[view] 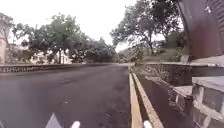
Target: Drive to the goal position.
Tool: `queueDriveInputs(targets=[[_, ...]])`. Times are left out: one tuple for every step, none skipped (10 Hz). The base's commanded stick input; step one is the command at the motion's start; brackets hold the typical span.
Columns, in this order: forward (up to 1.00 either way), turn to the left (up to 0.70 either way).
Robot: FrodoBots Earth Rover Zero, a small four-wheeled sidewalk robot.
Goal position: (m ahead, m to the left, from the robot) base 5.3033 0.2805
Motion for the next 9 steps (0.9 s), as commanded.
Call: queueDriveInputs(targets=[[1.0, 0.0], [1.0, 0.0], [1.0, 0.0], [1.0, 0.0], [1.0, 0.0], [1.0, 0.0], [1.0, 0.0], [1.0, 0.0], [1.0, 0.0]])
